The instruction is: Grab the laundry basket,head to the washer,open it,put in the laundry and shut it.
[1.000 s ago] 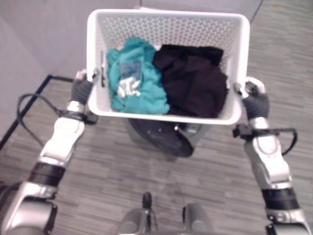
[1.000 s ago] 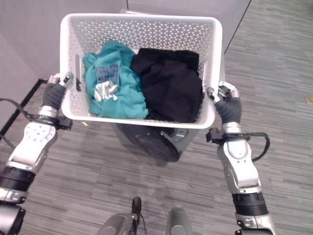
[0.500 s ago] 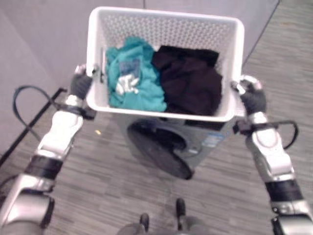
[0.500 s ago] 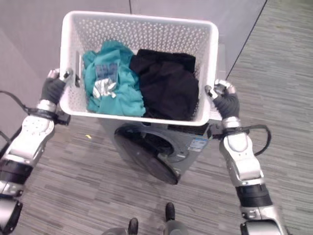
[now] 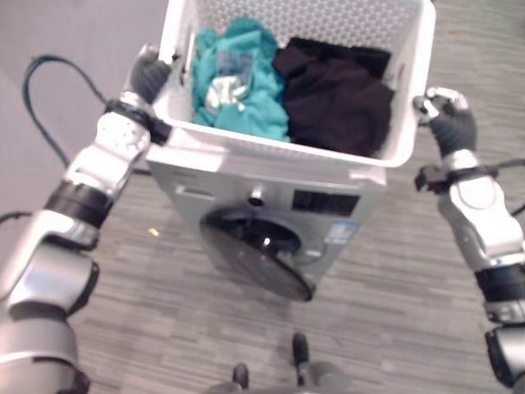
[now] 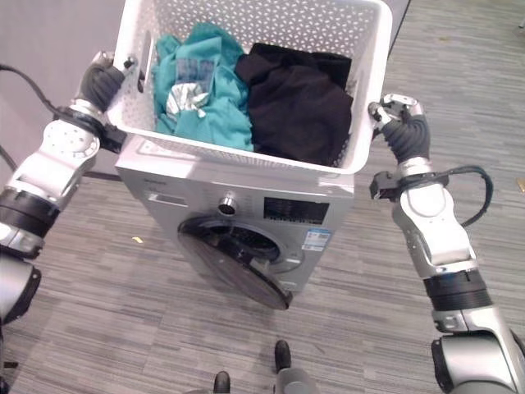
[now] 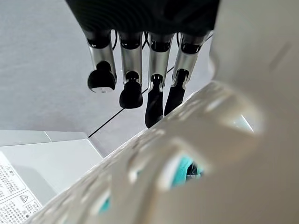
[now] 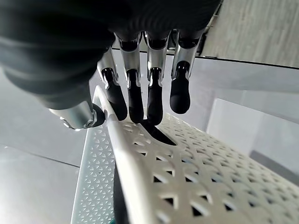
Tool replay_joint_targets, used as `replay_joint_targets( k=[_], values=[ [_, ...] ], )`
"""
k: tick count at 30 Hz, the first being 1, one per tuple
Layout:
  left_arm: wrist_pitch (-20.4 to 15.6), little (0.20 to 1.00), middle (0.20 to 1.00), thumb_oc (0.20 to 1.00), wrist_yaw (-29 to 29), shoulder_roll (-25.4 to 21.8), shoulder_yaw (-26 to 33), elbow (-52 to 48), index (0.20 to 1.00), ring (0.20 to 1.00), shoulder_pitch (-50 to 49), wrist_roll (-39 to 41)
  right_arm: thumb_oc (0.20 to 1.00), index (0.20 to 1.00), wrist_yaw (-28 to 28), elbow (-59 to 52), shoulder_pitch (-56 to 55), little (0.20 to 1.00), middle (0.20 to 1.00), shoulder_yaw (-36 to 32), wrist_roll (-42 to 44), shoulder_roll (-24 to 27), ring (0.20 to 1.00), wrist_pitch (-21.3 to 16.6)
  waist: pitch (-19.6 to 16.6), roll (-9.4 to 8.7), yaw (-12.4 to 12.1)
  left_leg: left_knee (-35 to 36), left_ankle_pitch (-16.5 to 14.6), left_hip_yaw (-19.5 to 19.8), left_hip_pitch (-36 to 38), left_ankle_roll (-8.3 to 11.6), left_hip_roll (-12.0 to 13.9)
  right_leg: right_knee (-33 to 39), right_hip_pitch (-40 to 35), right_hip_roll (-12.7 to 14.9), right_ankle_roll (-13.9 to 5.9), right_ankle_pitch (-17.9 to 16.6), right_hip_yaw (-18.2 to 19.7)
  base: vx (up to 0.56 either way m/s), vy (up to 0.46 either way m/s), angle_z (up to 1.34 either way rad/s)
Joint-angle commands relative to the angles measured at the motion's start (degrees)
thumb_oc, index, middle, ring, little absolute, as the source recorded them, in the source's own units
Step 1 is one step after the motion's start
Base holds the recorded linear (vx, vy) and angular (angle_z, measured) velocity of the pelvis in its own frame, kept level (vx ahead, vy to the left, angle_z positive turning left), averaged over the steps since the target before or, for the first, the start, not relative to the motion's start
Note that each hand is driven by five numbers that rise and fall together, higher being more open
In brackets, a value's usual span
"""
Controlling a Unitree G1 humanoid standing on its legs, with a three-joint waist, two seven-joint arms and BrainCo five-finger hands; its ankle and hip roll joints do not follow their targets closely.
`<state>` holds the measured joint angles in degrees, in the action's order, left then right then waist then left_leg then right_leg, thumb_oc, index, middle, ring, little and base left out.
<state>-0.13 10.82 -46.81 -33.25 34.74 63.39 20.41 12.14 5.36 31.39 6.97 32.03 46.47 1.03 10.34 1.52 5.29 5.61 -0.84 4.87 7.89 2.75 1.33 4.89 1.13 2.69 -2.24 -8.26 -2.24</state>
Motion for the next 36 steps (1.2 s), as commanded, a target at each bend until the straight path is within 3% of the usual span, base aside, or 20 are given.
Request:
replay_joint_targets(
  k=[1,8,17,21,28,29,30,31,33,34,35,36],
  values=[
    [-2.8,0.2,0.2,0.2,2.0,-2.51,-0.36,7.04,0.2,0.2,12.57,3.34,0.2,0.2,-1.07,0.63,4.32,0.2,0.2,1.89,2.7,4.92,0.2,-2.49,-6.68,0.26,-1.52,-3.05,-2.51,-3.44,-2.69,0.48,4.33,-3.92,-2.35,4.08,-5.42,9.45,-1.14,0.03,-0.002,-0.08],
    [-2.2,0.2,0.2,0.2,1.77,0.26,-5.84,12.79,0.2,0.2,18.9,4.59,0.2,0.2,-0.51,6.52,13.62,0.2,0.2,9.93,4.63,7.66,0.2,-1.55,-4.94,0.09,-1.83,-3.09,-1.87,-3.31,-5.32,0.59,3.96,-3.32,-0.59,4.52,-5.8,8.82,-1.54,0.02,0.004,-0.04],
    [-2.42,0.2,0.2,0.2,3.55,2.99,-9.71,16.44,0.2,0.2,24.31,5.28,0.2,0.2,2.57,18.35,30.86,0.2,0.2,21.08,5.54,6.82,0.2,-1.33,-2.18,-0.05,-2.25,-3.64,-1.0,-2.97,-9.54,0.68,3.31,-3.43,2.8,5.19,-5.86,7.75,-1.77,-0.02,0.004,0.04],
    [-2.47,0.2,0.2,0.2,4.85,5.27,-12.85,21.19,0.2,0.2,29.88,7.12,0.2,0.2,4.51,30.1,44.68,0.2,0.2,29.22,6.66,3.99,0.2,-1.12,-0.05,-0.24,-2.6,-4.77,-0.33,-2.61,-13.23,0.97,2.96,-3.45,5.44,5.37,-5.66,6.91,-1.61,-0.04,-0.017,0.08],
    [-2.93,0.2,0.2,0.2,7.17,7.34,-14.55,23.85,0.2,0.2,33.85,8.47,0.2,0.2,7.03,42.6,54.69,0.2,0.2,33.81,6.59,0.05,0.2,-0.24,1.76,0.01,-2.47,-5.18,0.67,-2.26,-16.33,1.3,2.7,-3.66,8.21,5.42,-5.39,6.29,-1.54,-0.02,-0.014,0.03],
    [-3.05,0.567,0.567,0.567,8.24,8.19,-14.45,24.07,0.567,0.567,34.18,8.45,0.2,0.2,7.86,44.89,55.73,0.2,0.2,34.18,6.02,-0.98,0.2,0.44,2.13,0.13,-2.44,-5.09,0.91,-2.11,-16.84,1.28,2.63,-3.88,8.68,5.32,-5.23,6.41,-1.42,-0.01,-0.02,0.12],
    [-3.04,0.62,0.62,0.62,8.27,8.17,-14.42,24.07,0.62,0.62,34.18,8.44,0.2,0.2,7.85,44.96,55.83,0.2,0.2,34.25,6.03,-1.02,0.2,0.43,2.12,0.16,-2.4,-5.08,0.93,-2.1,-16.88,1.29,2.63,-3.93,8.74,5.32,-5.23,6.43,-1.43,-0.01,-0.02,0.12],
    [-3.12,1.0,1.0,1.0,8.85,8.62,-14.05,23.92,1.0,1.0,34.11,8.43,0.2,0.2,8.34,45.82,56.1,0.2,0.2,34.1,5.74,-1.58,0.2,0.63,2.35,0.29,-2.28,-5.08,1.09,-2.01,-17.17,1.33,2.63,-4.17,9.02,5.33,-5.17,6.49,-1.47,-0.01,-0.014,0.05],
    [-3.13,1.0,1.0,1.0,9.63,9.11,-13.89,23.71,1.0,1.0,34.22,7.91,0.2,0.2,8.85,46.86,56.25,0.2,0.2,34.05,5.43,-2.22,0.2,0.89,2.63,0.38,-2.21,-4.99,1.22,-1.85,-17.4,1.29,2.6,-4.41,9.36,5.24,-5.09,6.56,-1.36,-0.01,-0.023,0.07],
    [-3.19,1.0,1.0,1.0,10.29,9.5,-13.73,23.36,1.0,1.0,34.22,7.29,0.316,0.316,9.34,47.27,56.4,0.316,0.316,34.25,4.83,-2.61,0.316,1.16,2.83,0.51,-2.07,-4.8,1.26,-1.72,-17.44,1.27,2.6,-4.65,9.67,5.14,-4.99,6.73,-1.34,-0.01,-0.018,0.09],
    [-3.19,1.0,1.0,1.0,10.31,9.5,-13.72,23.35,1.0,1.0,34.21,7.28,0.316,0.316,9.35,47.28,56.42,0.316,0.316,34.26,4.82,-2.62,0.316,1.16,2.83,0.52,-2.05,-4.79,1.27,-1.7,-17.44,1.28,2.61,-4.67,9.68,5.14,-4.98,6.74,-1.35,-0.01,-0.017,0.09],
    [-3.16,1.0,1.0,1.0,10.52,9.74,-13.65,23.32,1.0,1.0,34.33,7.19,0.765,0.765,9.61,47.68,56.4,0.765,0.765,34.05,4.42,-3.0,0.765,1.34,2.93,0.6,-1.98,-4.66,1.3,-1.66,-17.48,1.28,2.6,-4.75,9.75,5.11,-4.95,6.79,-1.33,0.0,-0.004,0.04]
  ],
)
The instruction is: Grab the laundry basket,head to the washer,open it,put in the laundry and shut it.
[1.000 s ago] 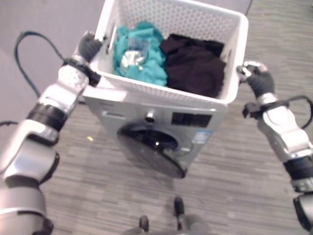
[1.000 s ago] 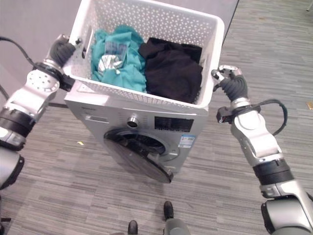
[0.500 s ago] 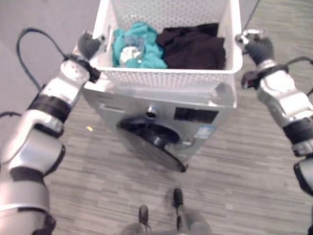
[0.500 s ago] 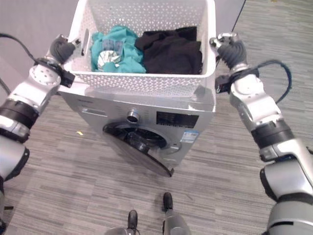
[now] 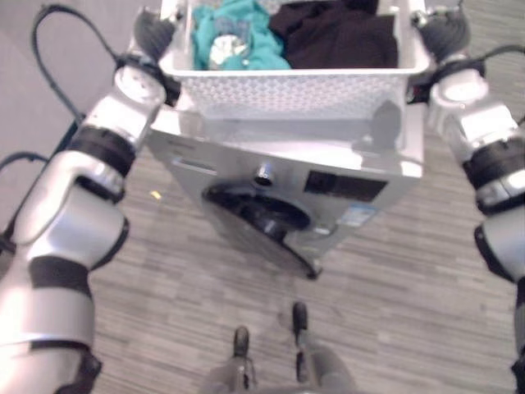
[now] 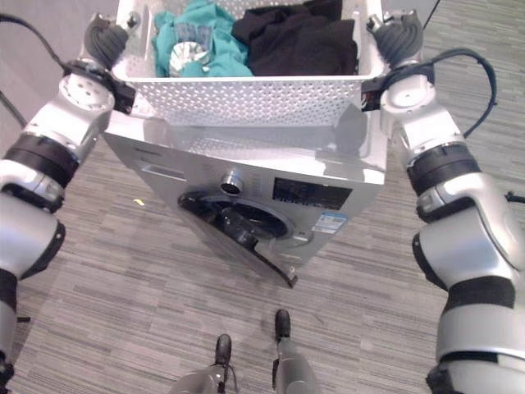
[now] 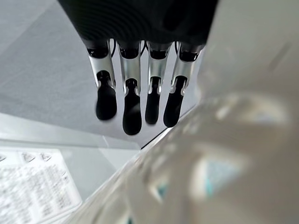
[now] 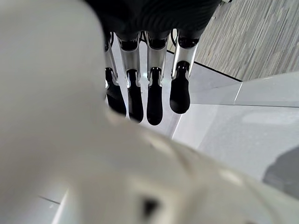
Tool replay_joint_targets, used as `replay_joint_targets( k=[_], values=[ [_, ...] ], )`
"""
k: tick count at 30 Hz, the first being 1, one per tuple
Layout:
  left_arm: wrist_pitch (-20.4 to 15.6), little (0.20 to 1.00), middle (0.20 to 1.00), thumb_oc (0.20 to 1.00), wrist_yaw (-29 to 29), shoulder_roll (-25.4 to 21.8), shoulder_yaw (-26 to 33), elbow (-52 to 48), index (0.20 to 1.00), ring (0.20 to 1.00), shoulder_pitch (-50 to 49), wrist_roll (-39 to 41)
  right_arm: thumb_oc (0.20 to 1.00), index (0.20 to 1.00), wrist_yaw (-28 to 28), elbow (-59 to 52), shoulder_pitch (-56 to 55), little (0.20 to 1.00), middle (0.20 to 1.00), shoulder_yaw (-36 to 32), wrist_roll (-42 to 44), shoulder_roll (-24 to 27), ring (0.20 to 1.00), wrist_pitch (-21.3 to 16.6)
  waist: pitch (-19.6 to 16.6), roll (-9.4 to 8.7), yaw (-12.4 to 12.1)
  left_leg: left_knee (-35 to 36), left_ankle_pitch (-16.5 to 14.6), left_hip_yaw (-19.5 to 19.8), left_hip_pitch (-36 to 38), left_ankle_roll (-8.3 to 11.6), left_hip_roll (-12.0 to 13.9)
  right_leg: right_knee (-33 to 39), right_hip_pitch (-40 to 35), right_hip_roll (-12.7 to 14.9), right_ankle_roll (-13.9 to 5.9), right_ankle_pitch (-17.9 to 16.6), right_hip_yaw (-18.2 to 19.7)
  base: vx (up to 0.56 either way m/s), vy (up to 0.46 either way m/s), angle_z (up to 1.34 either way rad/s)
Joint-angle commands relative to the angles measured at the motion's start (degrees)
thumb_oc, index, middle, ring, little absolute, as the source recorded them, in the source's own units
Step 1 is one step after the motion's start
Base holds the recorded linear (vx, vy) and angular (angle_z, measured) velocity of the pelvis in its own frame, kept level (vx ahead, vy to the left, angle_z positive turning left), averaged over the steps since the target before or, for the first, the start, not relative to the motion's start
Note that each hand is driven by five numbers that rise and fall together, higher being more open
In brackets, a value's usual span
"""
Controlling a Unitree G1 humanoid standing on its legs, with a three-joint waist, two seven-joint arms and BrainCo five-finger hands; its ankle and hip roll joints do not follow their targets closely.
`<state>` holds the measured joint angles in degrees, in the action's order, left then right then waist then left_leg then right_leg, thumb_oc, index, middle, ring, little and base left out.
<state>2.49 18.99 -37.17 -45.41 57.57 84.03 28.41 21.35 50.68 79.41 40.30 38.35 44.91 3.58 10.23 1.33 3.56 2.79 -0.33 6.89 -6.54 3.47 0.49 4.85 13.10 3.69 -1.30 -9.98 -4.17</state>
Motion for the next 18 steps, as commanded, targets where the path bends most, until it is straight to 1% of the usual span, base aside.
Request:
replay_joint_targets(
  k=[1,2,14,18],
  values=[
    [-5.89,1.0,1.0,1.0,2.45,0.16,-1.45,0.53,1.0,1.0,13.81,-0.9,0.903,0.903,0.34,3.17,8.54,0.903,0.903,0.87,-2.22,-1.66,0.903,-1.04,3.06,0.81,-0.21,-1.79,0.8,-3.67,-3.07,0.58,3.4,-4.75,-2.13,4.08,-5.9,8.46,0.6,0.0,0.0,0.0],
    [-6.02,1.0,1.0,1.0,2.5,0.23,-1.62,0.6,1.0,1.0,14.08,-0.88,1.0,1.0,0.17,3.81,8.82,1.0,1.0,1.28,-2.23,-1.89,1.0,-0.99,3.12,0.81,-0.15,-1.7,0.81,-3.67,-3.05,0.57,3.4,-4.75,-1.98,4.05,-5.93,8.36,0.58,0.0,0.0,0.0],
    [-5.99,1.0,1.0,1.0,2.58,1.36,-3.71,3.58,1.0,1.0,16.98,-3.16,1.0,1.0,-1.24,10.21,13.07,1.0,1.0,4.59,-1.7,-5.27,1.0,-1.11,2.73,0.64,0.1,-0.6,1.05,-4.23,-2.11,0.61,3.71,-4.39,-2.14,3.66,-6.14,8.26,1.05,0.0,0.0,0.0],
    [-6.4,1.0,1.0,1.0,4.62,1.34,-4.05,4.49,1.0,1.0,18.14,-5.57,1.0,1.0,-0.6,11.07,14.41,1.0,1.0,4.77,-0.88,-5.75,1.0,-2.11,2.38,0.49,0.53,0.39,1.4,-4.48,-1.78,0.77,3.8,-4.08,-2.12,3.54,-6.26,8.15,1.24,0.0,0.0,0.0]
  ],
)
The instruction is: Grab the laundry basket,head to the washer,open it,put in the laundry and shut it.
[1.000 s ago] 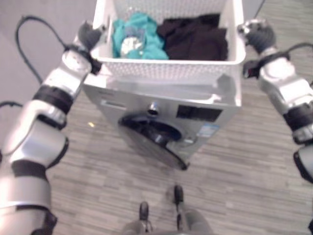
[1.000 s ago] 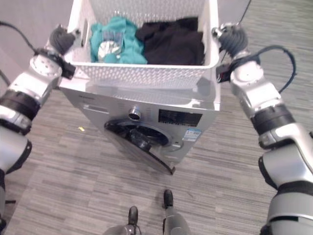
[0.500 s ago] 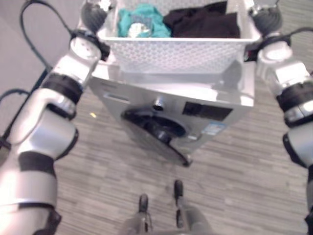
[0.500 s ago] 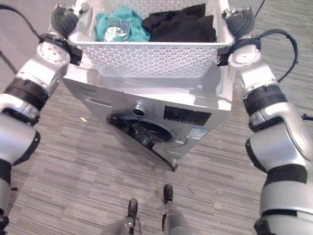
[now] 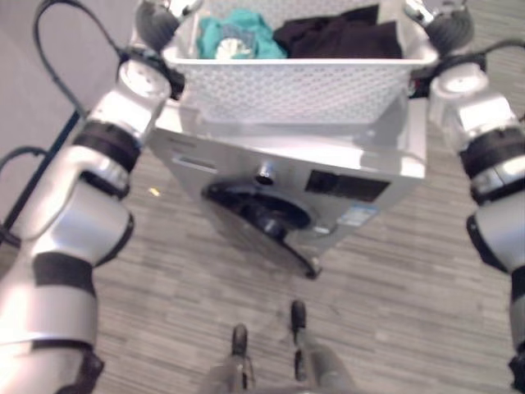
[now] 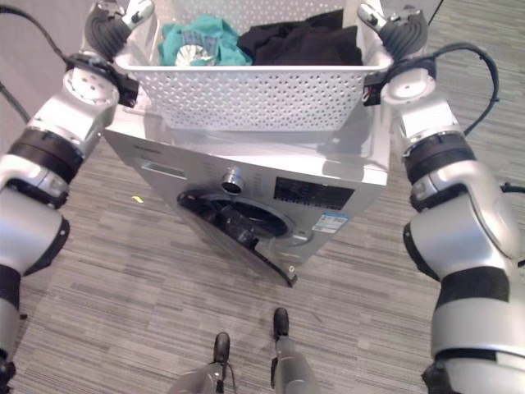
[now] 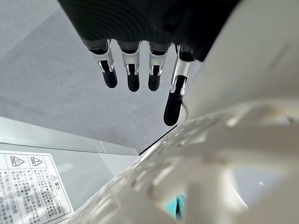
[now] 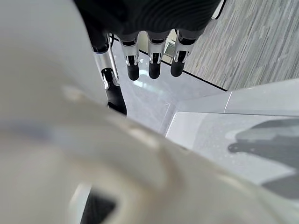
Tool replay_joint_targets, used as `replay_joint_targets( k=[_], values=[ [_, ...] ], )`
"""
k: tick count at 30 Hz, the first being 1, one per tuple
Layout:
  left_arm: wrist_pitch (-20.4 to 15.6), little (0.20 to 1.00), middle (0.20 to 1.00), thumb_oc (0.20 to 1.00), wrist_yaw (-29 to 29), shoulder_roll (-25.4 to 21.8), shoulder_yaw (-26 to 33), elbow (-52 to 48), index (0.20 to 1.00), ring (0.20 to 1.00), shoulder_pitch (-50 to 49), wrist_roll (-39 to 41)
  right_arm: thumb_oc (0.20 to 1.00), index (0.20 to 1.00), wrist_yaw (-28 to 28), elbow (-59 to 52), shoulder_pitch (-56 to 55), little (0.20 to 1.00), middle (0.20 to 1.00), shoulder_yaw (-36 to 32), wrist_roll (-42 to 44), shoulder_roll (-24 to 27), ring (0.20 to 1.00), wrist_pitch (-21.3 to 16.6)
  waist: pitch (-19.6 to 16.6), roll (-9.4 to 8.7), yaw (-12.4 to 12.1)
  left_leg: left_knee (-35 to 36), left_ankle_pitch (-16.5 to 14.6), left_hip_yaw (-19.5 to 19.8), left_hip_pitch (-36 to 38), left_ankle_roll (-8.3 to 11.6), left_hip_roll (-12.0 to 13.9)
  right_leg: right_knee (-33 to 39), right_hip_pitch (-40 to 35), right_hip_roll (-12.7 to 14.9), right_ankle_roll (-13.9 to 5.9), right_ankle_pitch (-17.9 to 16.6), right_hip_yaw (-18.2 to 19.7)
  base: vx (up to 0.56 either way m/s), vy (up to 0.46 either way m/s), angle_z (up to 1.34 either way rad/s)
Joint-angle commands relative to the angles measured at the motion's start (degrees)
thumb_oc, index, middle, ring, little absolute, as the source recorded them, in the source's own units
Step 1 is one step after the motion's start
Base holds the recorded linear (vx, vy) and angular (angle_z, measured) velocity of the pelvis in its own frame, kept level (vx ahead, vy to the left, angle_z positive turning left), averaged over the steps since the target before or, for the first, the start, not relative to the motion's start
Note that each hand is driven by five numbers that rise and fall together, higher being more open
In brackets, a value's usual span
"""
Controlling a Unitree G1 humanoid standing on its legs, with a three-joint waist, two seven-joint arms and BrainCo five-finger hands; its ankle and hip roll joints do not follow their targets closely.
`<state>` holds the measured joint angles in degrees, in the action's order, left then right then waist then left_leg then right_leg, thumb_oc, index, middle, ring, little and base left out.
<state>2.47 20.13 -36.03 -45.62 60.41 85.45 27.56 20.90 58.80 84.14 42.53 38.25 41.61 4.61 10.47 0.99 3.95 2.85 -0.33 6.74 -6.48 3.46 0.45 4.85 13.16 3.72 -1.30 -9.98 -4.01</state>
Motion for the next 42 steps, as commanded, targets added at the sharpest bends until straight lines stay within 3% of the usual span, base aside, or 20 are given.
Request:
replay_joint_targets(
  k=[1,4,7,16,32,36,38,42],
  values=[
    [-6.43,1.0,1.0,1.0,4.16,0.06,-3.91,1.89,1.0,1.0,16.85,-5.56,1.0,1.0,0.17,2.73,9.93,1.0,1.0,2.47,-0.63,-2.48,1.0,-3.53,2.04,0.78,0.29,0.64,1.47,-4.46,-1.64,0.77,3.82,-4.06,-2.18,3.52,-6.29,8.14,1.15,0.0,0.0,0.0],
    [-6.92,1.0,1.0,1.0,8.41,-1.38,-4.78,1.98,1.0,1.0,18.37,-11.39,1.0,1.0,1.43,0.48,9.94,1.0,1.0,2.08,-0.9,-2.21,1.0,-5.81,1.47,0.77,1.17,1.17,1.26,-4.92,-0.92,0.82,3.9,-4.16,-2.18,3.59,-6.45,8.14,1.37,0.0,0.0,0.0],
    [-7.12,1.0,1.0,1.0,9.13,-1.71,-5.11,1.95,1.0,1.0,18.46,-12.55,1.0,1.0,1.93,-0.39,10.03,1.0,1.0,1.84,-0.78,-1.82,1.0,-6.65,1.2,0.81,1.42,1.4,1.12,-5.14,-0.5,0.77,3.84,-4.21,-2.31,3.63,-6.59,8.18,1.52,0.01,0.017,-0.08],
    [-7.64,1.0,1.0,1.0,8.97,-2.45,-8.22,2.76,1.0,1.0,21.22,-15.44,1.0,1.0,1.52,-0.35,10.42,1.0,1.0,2.34,-0.09,-1.56,1.0,-7.99,0.33,1.34,1.81,2.15,1.04,-5.85,-0.03,0.6,3.64,-4.19,-2.0,3.7,-7.04,7.64,2.0,0.0,0.008,-0.04],
    [-8.43,1.0,1.0,1.0,6.21,-1.87,-7.47,1.38,1.0,1.0,19.9,-13.27,1.0,1.0,-1.18,-0.23,11.37,1.0,1.0,4.96,1.45,-2.0,1.0,-8.4,0.85,0.82,1.23,2.14,1.52,-6.05,-1.13,0.5,3.76,-4.08,-0.71,3.36,-6.96,7.21,2.33,0.0,-0.001,-0.02],
    [-6.17,1.0,1.0,1.0,1.93,1.65,-10.32,10.07,1.0,1.0,20.96,-12.21,1.0,1.0,-4.52,7.88,14.43,1.0,1.0,8.8,2.22,-4.26,1.0,-5.57,1.69,0.39,0.44,1.45,2.18,-5.77,-2.12,0.49,3.85,-3.79,-0.45,3.3,-6.91,6.76,1.91,-0.01,-0.007,-0.02],
    [-4.3,1.0,1.0,1.0,-1.18,5.11,-12.95,15.99,1.0,1.0,23.83,-11.06,1.0,1.0,-7.0,16.18,18.94,1.0,1.0,12.11,1.42,-6.91,1.0,-2.1,2.31,-0.13,-0.01,-0.28,2.19,-5.27,-3.51,0.51,4.03,-3.41,-0.34,3.35,-6.82,6.47,1.67,0.0,0.0,0.0],
    [-2.7,1.0,1.0,1.0,-3.54,6.97,-13.36,20.64,1.0,1.0,25.41,-8.66,1.0,1.0,-7.75,22.62,23.03,1.0,1.0,13.37,0.25,-9.28,1.0,0.02,2.66,-0.72,-0.52,-2.04,2.0,-4.98,-5.03,0.55,4.08,-3.04,-0.19,3.3,-6.69,6.11,1.51,-0.01,-0.017,0.05]
  ],
)
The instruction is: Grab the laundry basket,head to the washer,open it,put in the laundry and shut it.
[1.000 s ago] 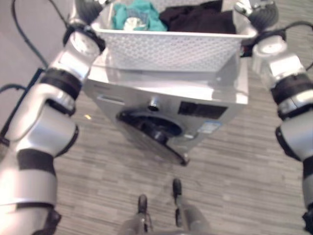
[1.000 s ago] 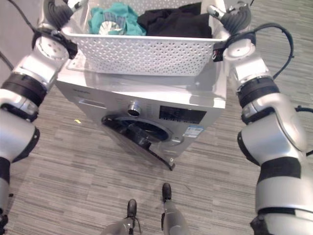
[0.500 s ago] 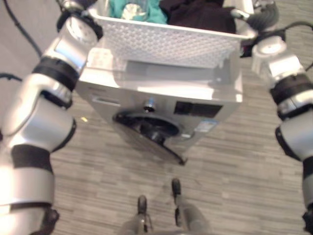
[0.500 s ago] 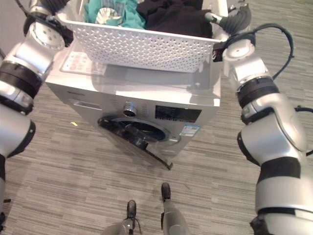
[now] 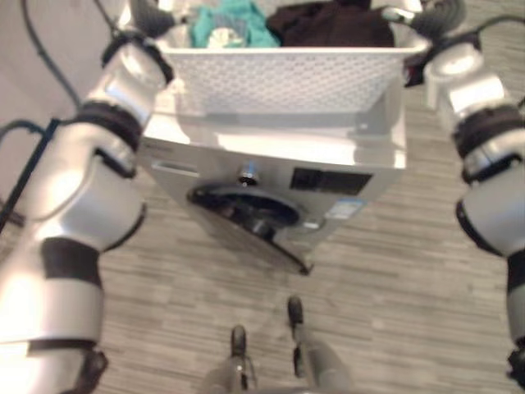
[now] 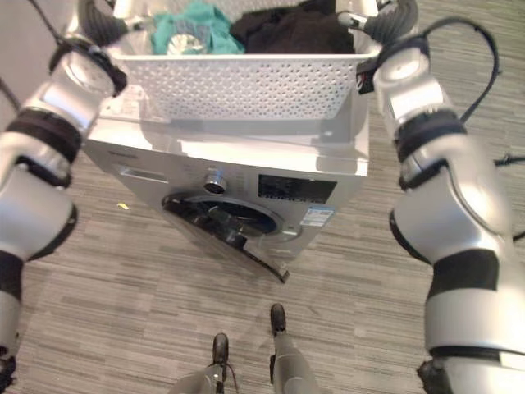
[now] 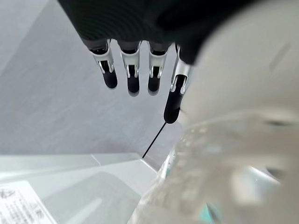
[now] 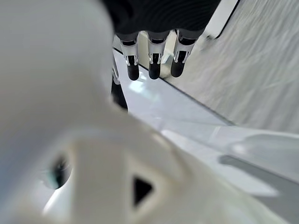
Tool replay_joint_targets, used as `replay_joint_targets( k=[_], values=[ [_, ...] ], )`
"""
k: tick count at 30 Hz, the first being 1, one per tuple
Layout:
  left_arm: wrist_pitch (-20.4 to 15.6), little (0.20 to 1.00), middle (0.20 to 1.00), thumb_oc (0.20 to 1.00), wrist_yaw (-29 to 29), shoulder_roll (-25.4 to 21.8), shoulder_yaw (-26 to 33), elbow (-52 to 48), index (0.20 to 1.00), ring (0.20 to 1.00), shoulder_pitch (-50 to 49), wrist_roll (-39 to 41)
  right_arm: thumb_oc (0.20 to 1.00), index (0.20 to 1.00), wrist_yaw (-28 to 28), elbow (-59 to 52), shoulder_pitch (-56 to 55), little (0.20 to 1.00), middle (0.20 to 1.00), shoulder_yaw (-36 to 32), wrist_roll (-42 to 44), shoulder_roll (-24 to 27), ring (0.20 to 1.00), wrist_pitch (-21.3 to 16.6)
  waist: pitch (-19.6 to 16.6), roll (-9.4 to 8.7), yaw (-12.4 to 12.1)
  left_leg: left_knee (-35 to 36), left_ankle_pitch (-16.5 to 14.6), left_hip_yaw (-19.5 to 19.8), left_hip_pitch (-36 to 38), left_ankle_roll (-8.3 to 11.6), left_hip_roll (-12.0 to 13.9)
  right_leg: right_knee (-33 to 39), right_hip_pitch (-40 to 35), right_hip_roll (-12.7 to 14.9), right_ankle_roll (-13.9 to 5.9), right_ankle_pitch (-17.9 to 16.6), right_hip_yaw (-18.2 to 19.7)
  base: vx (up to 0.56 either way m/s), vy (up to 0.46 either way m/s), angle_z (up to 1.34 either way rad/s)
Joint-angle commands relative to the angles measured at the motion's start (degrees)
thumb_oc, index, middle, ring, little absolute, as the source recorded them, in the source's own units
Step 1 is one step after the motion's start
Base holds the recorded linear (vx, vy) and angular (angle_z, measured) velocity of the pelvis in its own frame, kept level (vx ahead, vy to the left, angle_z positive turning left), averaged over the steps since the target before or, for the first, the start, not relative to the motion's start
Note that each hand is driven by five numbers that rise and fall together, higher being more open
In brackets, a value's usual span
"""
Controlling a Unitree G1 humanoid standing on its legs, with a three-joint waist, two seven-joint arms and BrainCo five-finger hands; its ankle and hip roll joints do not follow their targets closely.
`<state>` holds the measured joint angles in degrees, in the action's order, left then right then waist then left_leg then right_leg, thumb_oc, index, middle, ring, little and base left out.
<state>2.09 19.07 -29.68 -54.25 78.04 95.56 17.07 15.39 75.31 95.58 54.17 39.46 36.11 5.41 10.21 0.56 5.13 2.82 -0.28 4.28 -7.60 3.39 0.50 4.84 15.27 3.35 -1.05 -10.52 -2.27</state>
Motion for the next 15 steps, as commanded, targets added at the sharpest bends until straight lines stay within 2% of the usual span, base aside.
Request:
replay_joint_targets(
  k=[1,7,15],
  values=[
    [-1.67,1.0,1.0,1.0,-3.25,0.77,-4.61,4.08,1.0,1.0,15.91,2.91,1.0,1.0,-2.5,7.97,12.41,1.0,1.0,1.67,-0.87,-4.19,1.0,-0.18,3.03,-0.47,-1.98,-2.9,1.77,-2.22,-4.76,0.6,3.93,-2.89,-2.19,3.68,-6.83,6.56,-0.26,0.0,0.0,0.0],
    [-0.79,1.0,1.0,1.0,-5.19,-0.21,-4.51,5.07,1.0,1.0,16.22,6.1,1.0,1.0,-3.62,9.73,13.0,1.0,1.0,2.19,0.86,-4.35,1.0,1.15,3.44,-0.97,-2.77,-4.59,1.24,-1.84,-6.34,0.62,3.67,-2.67,-1.81,3.74,-6.55,6.44,-0.58,-0.01,-0.006,0.05],
    [-1.72,1.0,1.0,1.0,-5.6,-3.18,-5.33,3.91,1.0,1.0,18.43,8.47,1.0,1.0,-2.68,8.92,12.65,1.0,1.0,0.68,4.66,-5.09,1.0,0.34,3.6,-1.15,-2.73,-5.98,0.51,-1.65,-7.66,0.66,3.22,-3.07,-1.35,3.89,-6.12,6.7,-0.77,0.0,0.0,0.0]
  ],
)
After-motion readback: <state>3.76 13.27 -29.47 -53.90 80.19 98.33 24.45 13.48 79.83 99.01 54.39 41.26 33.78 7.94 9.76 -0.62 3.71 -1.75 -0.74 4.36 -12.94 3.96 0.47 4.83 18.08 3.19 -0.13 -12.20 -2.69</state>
